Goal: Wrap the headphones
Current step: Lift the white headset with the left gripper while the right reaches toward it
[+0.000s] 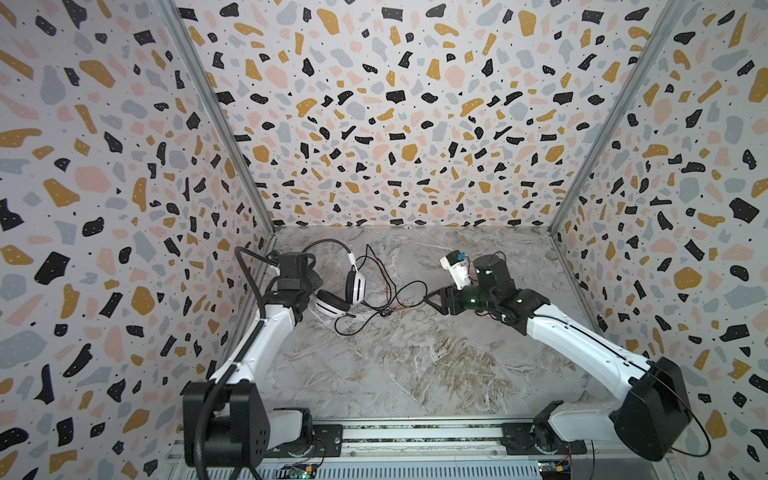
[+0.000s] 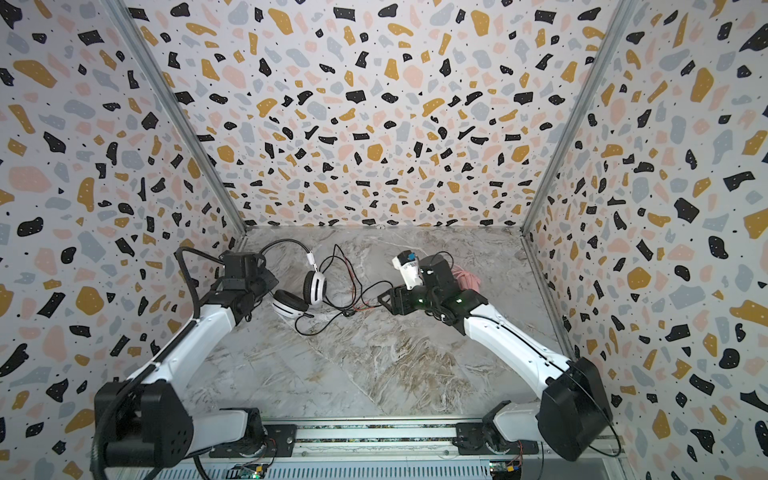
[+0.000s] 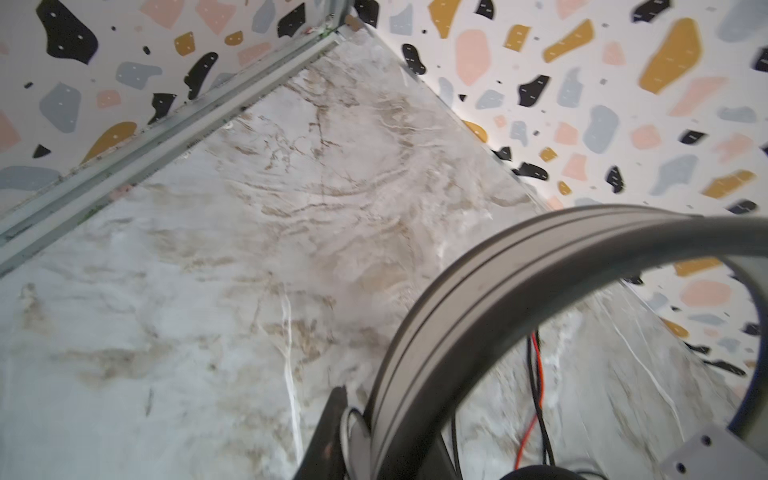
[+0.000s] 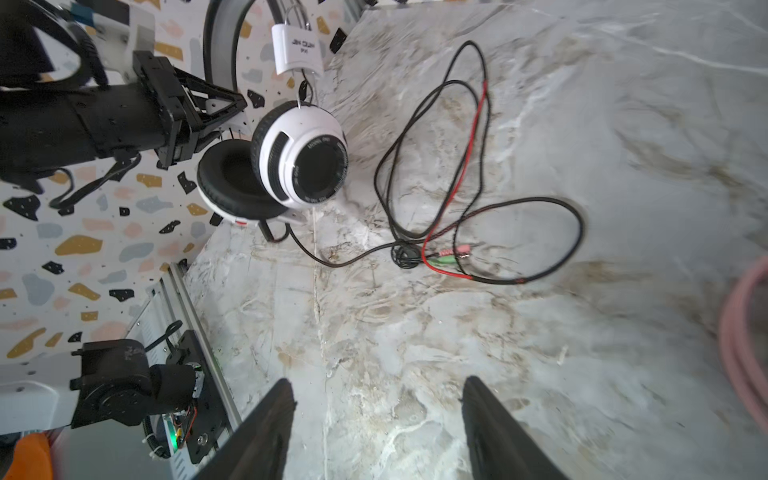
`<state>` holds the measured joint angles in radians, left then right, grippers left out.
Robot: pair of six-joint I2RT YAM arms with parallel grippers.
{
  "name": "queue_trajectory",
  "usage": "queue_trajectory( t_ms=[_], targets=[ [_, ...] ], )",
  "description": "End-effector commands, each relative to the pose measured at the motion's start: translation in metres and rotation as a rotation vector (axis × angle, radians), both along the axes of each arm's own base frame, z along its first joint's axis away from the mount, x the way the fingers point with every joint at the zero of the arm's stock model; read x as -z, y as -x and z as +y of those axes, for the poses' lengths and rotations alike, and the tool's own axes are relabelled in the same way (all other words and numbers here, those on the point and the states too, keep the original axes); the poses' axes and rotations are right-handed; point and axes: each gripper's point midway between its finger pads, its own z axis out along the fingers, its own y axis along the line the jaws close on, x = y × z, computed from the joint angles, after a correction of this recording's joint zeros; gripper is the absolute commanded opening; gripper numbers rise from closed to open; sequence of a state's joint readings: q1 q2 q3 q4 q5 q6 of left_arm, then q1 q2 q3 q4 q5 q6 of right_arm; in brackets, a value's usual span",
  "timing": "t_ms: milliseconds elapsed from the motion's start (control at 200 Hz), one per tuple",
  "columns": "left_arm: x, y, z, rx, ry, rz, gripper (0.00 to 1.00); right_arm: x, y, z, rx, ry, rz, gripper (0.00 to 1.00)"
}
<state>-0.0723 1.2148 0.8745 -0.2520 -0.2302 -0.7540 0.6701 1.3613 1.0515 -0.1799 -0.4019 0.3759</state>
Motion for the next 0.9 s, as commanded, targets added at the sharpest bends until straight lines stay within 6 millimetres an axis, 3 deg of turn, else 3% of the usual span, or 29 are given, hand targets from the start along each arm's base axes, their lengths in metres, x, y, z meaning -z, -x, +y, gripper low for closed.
queue_trajectory(
  t_ms=[0,125,275,441,636,896],
  targets=[
    [-0.022,0.015,-0.009,-0.068,-0.018,-0.132,0.0,-0.028,0.0,0.036,0.0,-0.032,-0.075,0.69],
    [-0.028,0.035,-0.028,-0.036,-0.002,-0.162,0.0,-0.032,0.001,0.066,-0.012,-0.03,-0.119,0.7],
    [-0.028,0.053,-0.028,-0.031,0.001,-0.169,0.0,-0.023,-0.024,0.08,0.046,-0.012,-0.145,0.7],
    [-0.022,0.066,-0.027,-0.04,0.044,-0.176,0.0,-0.035,-0.034,0.115,-0.001,-0.05,-0.137,0.7],
    [-0.024,0.071,-0.026,-0.033,0.04,-0.184,0.0,-0.05,-0.03,0.144,-0.041,-0.053,-0.157,0.7],
    [-0.028,0.067,-0.034,0.004,0.057,-0.188,0.0,-0.041,-0.027,0.163,-0.061,-0.046,-0.141,0.69]
  ],
)
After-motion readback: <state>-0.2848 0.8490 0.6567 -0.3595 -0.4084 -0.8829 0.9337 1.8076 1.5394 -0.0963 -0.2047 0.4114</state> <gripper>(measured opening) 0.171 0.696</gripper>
